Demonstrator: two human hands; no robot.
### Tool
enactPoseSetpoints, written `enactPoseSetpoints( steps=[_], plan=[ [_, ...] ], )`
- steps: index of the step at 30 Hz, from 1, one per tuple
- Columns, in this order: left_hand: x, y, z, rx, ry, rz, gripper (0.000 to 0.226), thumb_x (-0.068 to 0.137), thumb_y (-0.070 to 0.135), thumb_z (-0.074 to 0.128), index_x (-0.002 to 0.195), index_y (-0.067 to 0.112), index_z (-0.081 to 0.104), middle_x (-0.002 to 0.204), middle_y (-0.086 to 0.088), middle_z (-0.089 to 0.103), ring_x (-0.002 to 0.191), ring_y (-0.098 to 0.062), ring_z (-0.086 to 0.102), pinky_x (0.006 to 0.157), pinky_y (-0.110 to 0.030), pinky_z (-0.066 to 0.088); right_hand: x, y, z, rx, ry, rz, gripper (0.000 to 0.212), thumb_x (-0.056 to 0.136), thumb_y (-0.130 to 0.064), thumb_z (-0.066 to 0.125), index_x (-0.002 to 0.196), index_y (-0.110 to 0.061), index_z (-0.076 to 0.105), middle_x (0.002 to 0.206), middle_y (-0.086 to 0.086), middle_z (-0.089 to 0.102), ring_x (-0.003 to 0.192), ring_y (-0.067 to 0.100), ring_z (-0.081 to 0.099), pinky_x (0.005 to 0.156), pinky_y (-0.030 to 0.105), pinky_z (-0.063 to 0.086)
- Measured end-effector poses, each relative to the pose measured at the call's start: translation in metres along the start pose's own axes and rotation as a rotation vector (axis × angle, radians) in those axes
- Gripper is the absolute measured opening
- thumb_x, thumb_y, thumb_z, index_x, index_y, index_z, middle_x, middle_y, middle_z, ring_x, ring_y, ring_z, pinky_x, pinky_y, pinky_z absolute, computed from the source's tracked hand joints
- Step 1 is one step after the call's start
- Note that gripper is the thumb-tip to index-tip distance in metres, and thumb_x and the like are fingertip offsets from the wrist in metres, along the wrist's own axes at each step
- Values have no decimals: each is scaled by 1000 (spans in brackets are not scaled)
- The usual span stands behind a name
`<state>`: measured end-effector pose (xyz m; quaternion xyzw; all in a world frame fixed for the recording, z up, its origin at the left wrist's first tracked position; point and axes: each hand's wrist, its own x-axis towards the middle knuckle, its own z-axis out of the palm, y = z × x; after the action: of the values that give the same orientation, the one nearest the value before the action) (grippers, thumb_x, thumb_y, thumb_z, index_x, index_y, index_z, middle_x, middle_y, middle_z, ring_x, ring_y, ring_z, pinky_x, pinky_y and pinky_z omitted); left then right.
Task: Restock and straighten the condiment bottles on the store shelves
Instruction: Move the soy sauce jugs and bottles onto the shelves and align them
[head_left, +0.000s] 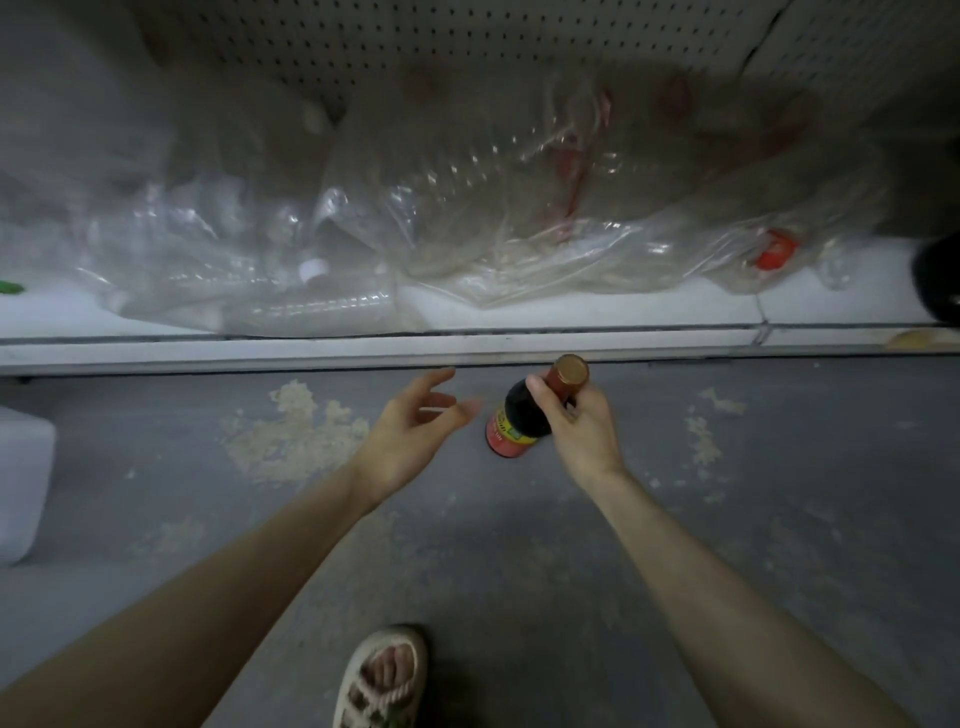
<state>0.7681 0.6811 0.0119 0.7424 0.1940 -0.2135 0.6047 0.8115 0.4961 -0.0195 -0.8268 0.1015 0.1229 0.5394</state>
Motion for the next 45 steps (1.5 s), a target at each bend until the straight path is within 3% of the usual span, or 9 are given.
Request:
enactPoseSetpoints(
  steps=[5, 11, 17, 22, 25, 33, 37, 41, 45],
  plan=[
    [-82, 86, -12, -28, 6, 60, 53, 91, 36, 61, 141, 31, 42, 125, 3, 55, 110, -10, 56, 72, -10, 42, -53, -118, -51, -33, -18, -95, 24, 90, -36, 64, 91, -12, 66, 88, 2, 69, 91, 18, 65, 86, 38, 52],
    [-205, 244, -47, -70, 2, 208, 58, 87, 37, 66, 140, 28, 43, 127, 0, 55, 103, -4, 58, 66, -6, 44, -128, -323, -137, -119, -23, -285, 33, 87, -50, 62, 73, -21, 60, 74, -1, 65, 78, 16, 62, 76, 37, 48],
    [-318, 390, -96, -92, 0, 375, 79, 73, 37, 82, 141, 20, 44, 123, -3, 59, 109, -10, 60, 82, -12, 48, -204, -527, -201, -179, -32, -503, 33, 90, -44, 61, 68, -20, 61, 67, -3, 62, 63, 7, 53, 64, 24, 41],
    [-413, 501, -156, -65, -1, 586, 80, 59, 21, 90, 128, 19, 51, 117, -4, 67, 103, -10, 65, 89, -24, 51, -265, -683, -230, -100, -30, -685, 55, 77, -64, 58, 80, -9, 67, 82, 13, 71, 83, 28, 67, 76, 42, 52],
    [-465, 549, -198, -19, 50, 680, 75, 67, 12, 85, 134, 15, 50, 124, -3, 65, 114, -14, 61, 97, -30, 49, -302, -759, -235, -74, -78, -796, 45, 86, -53, 62, 78, -9, 66, 78, 8, 70, 77, 25, 67, 73, 41, 54],
    [-580, 609, -304, 41, 237, 832, 56, 61, 22, 89, 112, 14, 66, 103, -5, 74, 100, -20, 69, 92, -40, 52, -393, -902, -201, -90, -223, -1087, 37, 92, -49, 56, 64, -24, 54, 49, -22, 53, 51, -6, 49, 58, 19, 38],
    [-616, 614, -359, 45, 365, 895, 46, 66, 16, 87, 108, 15, 68, 99, -3, 75, 97, -17, 70, 91, -39, 53, -425, -951, -158, -95, -263, -1179, 30, 92, -49, 56, 70, -28, 57, 66, -18, 58, 63, -7, 56, 64, 17, 43],
    [-642, 613, -431, 57, 422, 953, 40, 69, 12, 84, 106, 16, 69, 98, 0, 75, 95, -13, 70, 85, -31, 53, -453, -997, -95, -51, -299, -1198, 36, 90, -50, 58, 77, -17, 59, 76, -4, 62, 74, 16, 63, 71, 36, 50],
    [-653, 606, -514, 72, 462, 968, 42, 67, 17, 86, 105, 18, 70, 96, 1, 75, 95, -13, 69, 89, -35, 52, -474, -1037, -27, -5, -281, -1220, 26, 93, -44, 58, 77, -23, 60, 74, -12, 62, 64, -4, 59, 63, 17, 46]
  ],
)
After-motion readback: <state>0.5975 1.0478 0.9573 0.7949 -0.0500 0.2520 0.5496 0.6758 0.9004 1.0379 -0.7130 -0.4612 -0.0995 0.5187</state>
